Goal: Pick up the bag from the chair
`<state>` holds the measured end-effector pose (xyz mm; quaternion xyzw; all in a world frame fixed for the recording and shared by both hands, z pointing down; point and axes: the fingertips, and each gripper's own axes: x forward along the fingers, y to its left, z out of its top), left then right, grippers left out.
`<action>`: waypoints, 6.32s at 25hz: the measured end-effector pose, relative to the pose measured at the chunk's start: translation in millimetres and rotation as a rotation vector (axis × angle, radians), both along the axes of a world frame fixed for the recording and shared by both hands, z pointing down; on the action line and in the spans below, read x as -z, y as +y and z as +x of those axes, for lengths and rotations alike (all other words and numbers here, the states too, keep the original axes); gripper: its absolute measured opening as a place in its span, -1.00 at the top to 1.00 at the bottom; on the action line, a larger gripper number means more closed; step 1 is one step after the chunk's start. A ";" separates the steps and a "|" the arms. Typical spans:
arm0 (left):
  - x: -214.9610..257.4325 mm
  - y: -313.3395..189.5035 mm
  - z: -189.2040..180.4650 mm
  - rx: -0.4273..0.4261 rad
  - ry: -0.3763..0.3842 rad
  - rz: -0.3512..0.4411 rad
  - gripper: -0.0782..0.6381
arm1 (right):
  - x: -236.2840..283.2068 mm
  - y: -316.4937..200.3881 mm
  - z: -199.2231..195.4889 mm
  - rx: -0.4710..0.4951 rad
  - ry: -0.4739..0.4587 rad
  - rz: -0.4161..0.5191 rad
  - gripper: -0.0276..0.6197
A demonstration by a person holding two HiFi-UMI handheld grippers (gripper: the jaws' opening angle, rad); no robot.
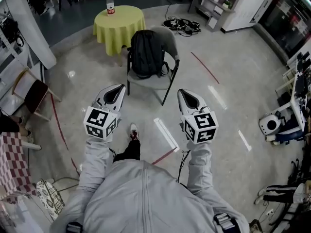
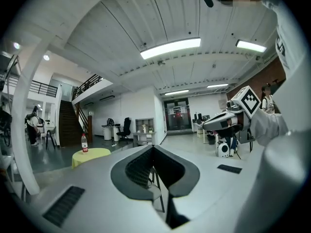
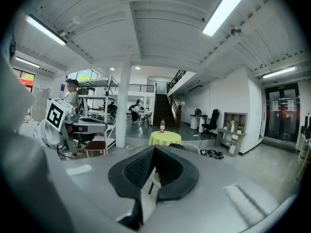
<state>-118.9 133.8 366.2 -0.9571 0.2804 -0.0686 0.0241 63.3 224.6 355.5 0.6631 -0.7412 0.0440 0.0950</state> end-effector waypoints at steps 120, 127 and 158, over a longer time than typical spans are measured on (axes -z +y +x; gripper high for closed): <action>-237.3 -461.2 169.2 0.083 -0.127 -0.495 0.68 | -199.7 -517.5 172.4 0.129 -0.196 -0.385 0.74; -147.8 -448.1 155.2 0.066 -0.027 -0.311 0.68 | -113.2 -481.1 153.8 0.065 -0.184 -0.215 0.74; -6.1 -352.6 121.7 -0.030 0.066 -0.031 0.69 | 16.7 -359.9 107.6 0.056 -0.072 -0.001 0.75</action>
